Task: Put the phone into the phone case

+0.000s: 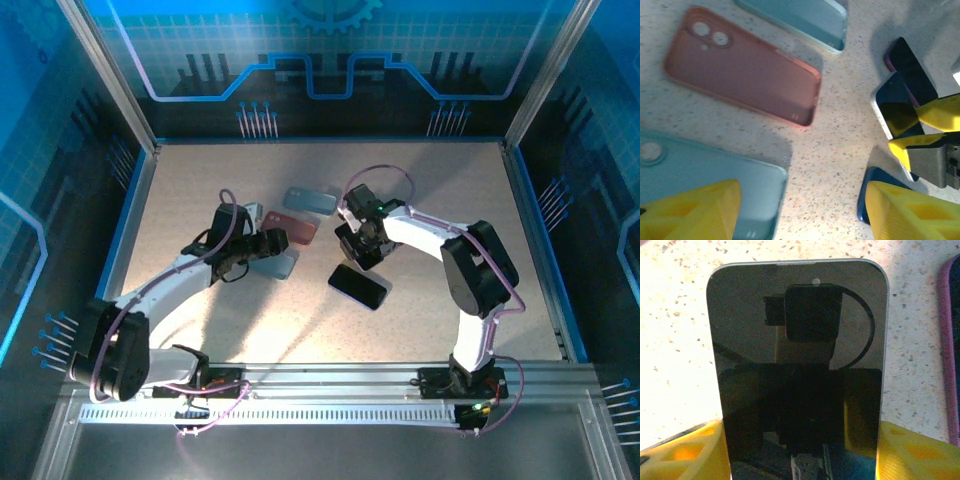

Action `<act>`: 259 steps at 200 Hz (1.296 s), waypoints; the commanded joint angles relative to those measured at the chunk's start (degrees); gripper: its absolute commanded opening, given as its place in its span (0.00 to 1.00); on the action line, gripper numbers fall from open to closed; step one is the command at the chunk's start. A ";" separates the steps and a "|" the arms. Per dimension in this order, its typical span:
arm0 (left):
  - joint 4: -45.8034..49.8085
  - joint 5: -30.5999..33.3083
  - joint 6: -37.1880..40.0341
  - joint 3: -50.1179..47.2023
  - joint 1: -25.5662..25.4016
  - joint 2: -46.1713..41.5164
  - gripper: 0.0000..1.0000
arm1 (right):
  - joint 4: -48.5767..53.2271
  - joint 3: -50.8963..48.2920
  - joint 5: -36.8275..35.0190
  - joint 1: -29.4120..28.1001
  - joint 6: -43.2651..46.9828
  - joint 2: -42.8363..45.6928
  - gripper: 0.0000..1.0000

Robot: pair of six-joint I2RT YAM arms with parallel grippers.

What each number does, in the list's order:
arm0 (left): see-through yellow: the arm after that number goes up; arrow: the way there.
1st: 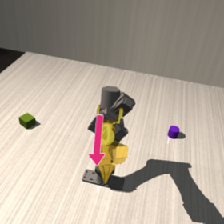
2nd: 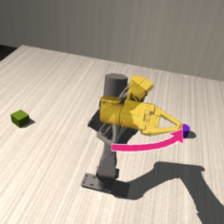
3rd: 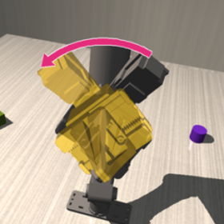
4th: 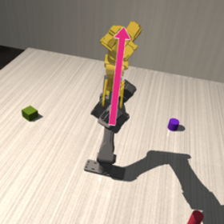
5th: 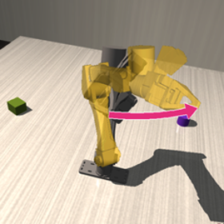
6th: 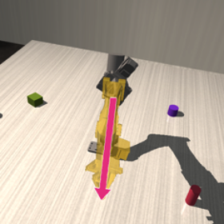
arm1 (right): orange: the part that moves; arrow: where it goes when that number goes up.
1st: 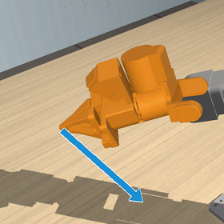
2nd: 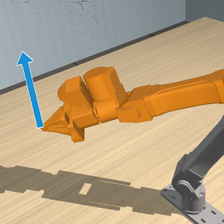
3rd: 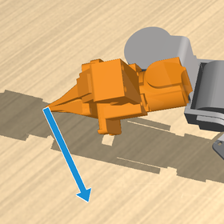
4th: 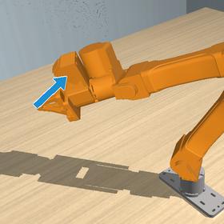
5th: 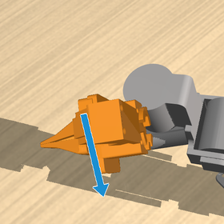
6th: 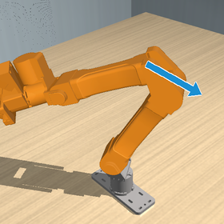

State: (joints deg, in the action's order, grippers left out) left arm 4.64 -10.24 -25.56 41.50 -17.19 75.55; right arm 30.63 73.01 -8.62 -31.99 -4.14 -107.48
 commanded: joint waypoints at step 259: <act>-12.28 -24.14 -7.49 19.23 -4.23 32.38 0.55 | 1.27 3.98 9.77 -4.40 0.09 4.23 0.64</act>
State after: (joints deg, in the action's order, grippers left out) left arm -6.98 -32.47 -33.10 59.00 -20.88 106.48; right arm 31.53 74.70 -0.36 -35.38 -3.81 -106.28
